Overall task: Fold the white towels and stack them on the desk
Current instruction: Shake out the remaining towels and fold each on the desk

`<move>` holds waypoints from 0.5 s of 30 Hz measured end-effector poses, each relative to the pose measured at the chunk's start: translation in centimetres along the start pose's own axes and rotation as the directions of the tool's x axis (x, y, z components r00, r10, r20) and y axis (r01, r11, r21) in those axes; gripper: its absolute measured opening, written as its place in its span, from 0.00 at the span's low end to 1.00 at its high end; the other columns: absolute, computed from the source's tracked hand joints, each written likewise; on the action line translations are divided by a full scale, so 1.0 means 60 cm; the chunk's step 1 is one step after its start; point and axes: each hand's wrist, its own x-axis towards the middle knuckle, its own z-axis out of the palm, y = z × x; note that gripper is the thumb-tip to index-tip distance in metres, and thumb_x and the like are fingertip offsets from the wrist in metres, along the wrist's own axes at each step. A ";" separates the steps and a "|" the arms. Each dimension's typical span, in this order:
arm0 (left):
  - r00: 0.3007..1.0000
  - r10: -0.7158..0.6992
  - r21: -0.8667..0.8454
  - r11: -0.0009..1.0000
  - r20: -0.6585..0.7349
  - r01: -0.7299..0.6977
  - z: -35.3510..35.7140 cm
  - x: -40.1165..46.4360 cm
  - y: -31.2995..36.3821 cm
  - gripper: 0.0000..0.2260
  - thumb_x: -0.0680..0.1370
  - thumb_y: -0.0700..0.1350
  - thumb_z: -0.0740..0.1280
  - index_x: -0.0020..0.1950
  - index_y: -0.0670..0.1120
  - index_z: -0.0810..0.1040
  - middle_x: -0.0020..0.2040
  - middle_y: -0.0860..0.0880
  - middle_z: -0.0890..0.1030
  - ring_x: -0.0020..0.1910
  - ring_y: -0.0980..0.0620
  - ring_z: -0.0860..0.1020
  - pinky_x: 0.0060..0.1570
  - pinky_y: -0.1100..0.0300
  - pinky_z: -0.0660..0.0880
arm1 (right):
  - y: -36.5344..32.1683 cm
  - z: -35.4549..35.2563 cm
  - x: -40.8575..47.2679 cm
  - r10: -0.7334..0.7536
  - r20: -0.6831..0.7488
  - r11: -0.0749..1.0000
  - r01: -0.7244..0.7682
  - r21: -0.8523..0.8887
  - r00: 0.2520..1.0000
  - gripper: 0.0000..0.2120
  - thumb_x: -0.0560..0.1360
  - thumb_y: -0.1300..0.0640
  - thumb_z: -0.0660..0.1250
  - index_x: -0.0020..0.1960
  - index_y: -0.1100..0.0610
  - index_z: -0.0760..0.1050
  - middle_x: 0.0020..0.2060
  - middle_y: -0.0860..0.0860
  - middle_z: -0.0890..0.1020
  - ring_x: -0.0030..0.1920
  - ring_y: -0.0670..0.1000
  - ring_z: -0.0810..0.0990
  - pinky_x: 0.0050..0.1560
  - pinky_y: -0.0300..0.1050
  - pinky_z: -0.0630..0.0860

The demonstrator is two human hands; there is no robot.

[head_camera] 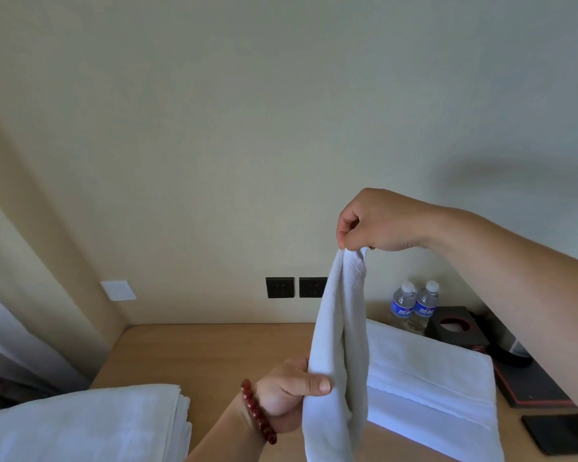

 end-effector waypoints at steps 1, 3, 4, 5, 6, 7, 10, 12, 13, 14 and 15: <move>1.000 -0.007 0.010 1.000 0.011 0.007 0.002 0.001 0.001 0.29 0.72 0.41 0.75 0.71 0.34 0.71 0.63 0.36 0.78 0.60 0.37 0.78 0.68 0.38 0.67 | 0.002 0.000 0.000 0.003 -0.003 1.000 -0.003 -0.005 1.000 0.08 0.69 0.61 0.68 0.36 0.51 0.82 0.30 0.44 0.78 0.32 0.46 0.72 0.34 0.42 0.69; 0.999 -0.010 0.007 1.000 -0.031 0.010 0.006 0.004 0.006 0.25 0.75 0.37 0.70 0.71 0.34 0.71 0.67 0.32 0.75 0.65 0.33 0.74 0.69 0.35 0.66 | 0.005 -0.001 -0.001 0.010 -0.007 1.000 -0.010 -0.015 1.000 0.08 0.69 0.61 0.68 0.36 0.51 0.82 0.29 0.43 0.78 0.31 0.45 0.72 0.35 0.42 0.69; 0.998 0.000 0.003 1.000 -0.068 0.000 0.006 0.006 0.009 0.24 0.75 0.36 0.69 0.71 0.34 0.72 0.68 0.31 0.73 0.66 0.32 0.73 0.70 0.34 0.66 | 0.006 -0.001 -0.001 0.014 -0.006 1.000 -0.014 -0.016 1.000 0.08 0.69 0.61 0.68 0.36 0.51 0.82 0.29 0.43 0.78 0.31 0.45 0.72 0.35 0.42 0.70; 0.993 0.013 0.001 1.000 -0.117 -0.013 0.007 0.007 0.012 0.23 0.75 0.35 0.69 0.69 0.34 0.73 0.68 0.30 0.73 0.67 0.31 0.73 0.69 0.35 0.67 | 0.007 0.000 -0.001 0.019 -0.004 1.000 -0.019 -0.015 1.000 0.08 0.69 0.61 0.68 0.36 0.51 0.82 0.29 0.43 0.78 0.32 0.46 0.72 0.35 0.42 0.70; 0.984 0.025 0.005 1.000 -0.178 -0.025 0.006 0.009 0.015 0.22 0.74 0.35 0.70 0.68 0.33 0.75 0.67 0.30 0.74 0.66 0.30 0.74 0.69 0.36 0.68 | 0.007 0.000 -0.002 0.023 -0.003 1.000 -0.023 -0.015 1.000 0.08 0.69 0.61 0.68 0.36 0.51 0.82 0.29 0.44 0.78 0.32 0.46 0.72 0.35 0.42 0.69; 0.971 0.030 0.010 1.000 -0.236 -0.028 0.003 0.010 0.017 0.22 0.72 0.35 0.73 0.66 0.33 0.76 0.65 0.30 0.76 0.65 0.30 0.74 0.67 0.36 0.70 | 0.007 0.000 -0.002 0.025 -0.004 1.000 -0.025 -0.017 1.000 0.08 0.69 0.61 0.68 0.36 0.51 0.82 0.30 0.44 0.78 0.32 0.46 0.72 0.35 0.42 0.69; 0.936 0.042 0.098 0.995 -0.348 -0.008 -0.004 0.013 0.023 0.22 0.69 0.36 0.78 0.61 0.34 0.80 0.60 0.31 0.79 0.61 0.30 0.78 0.64 0.36 0.73 | 0.004 -0.003 -0.001 0.023 -0.026 0.999 -0.024 -0.033 0.999 0.08 0.69 0.61 0.68 0.36 0.51 0.82 0.30 0.45 0.79 0.32 0.46 0.72 0.34 0.41 0.69; 0.916 0.053 0.215 0.976 -0.397 0.037 -0.005 0.013 0.030 0.21 0.68 0.42 0.81 0.58 0.37 0.82 0.57 0.35 0.82 0.58 0.34 0.80 0.62 0.36 0.75 | 0.001 -0.006 0.000 0.026 -0.045 0.999 -0.027 -0.034 0.999 0.08 0.69 0.61 0.68 0.36 0.51 0.82 0.29 0.43 0.78 0.31 0.45 0.72 0.33 0.40 0.69; 0.899 0.063 0.282 0.957 -0.434 0.069 -0.004 0.013 0.033 0.22 0.66 0.46 0.82 0.56 0.39 0.84 0.55 0.38 0.84 0.56 0.37 0.82 0.61 0.38 0.76 | 0.000 -0.007 0.000 0.029 -0.052 0.999 -0.031 -0.034 0.998 0.08 0.70 0.61 0.68 0.36 0.51 0.82 0.28 0.43 0.78 0.30 0.44 0.72 0.32 0.39 0.69; 0.875 0.081 0.361 0.926 -0.477 0.111 -0.005 0.012 0.037 0.22 0.64 0.51 0.83 0.52 0.41 0.85 0.52 0.42 0.85 0.53 0.41 0.84 0.59 0.40 0.78 | -0.001 -0.008 0.000 0.032 -0.058 0.999 -0.034 -0.034 0.998 0.08 0.70 0.61 0.68 0.35 0.51 0.82 0.27 0.43 0.77 0.29 0.44 0.72 0.31 0.38 0.68; 0.846 0.106 0.439 0.884 -0.523 0.160 -0.007 0.011 0.041 0.23 0.63 0.57 0.82 0.49 0.44 0.86 0.48 0.45 0.86 0.50 0.45 0.85 0.57 0.44 0.80 | -0.002 -0.008 0.001 0.035 -0.061 0.999 -0.037 -0.033 0.998 0.08 0.70 0.61 0.68 0.35 0.51 0.82 0.27 0.43 0.77 0.29 0.44 0.72 0.31 0.38 0.68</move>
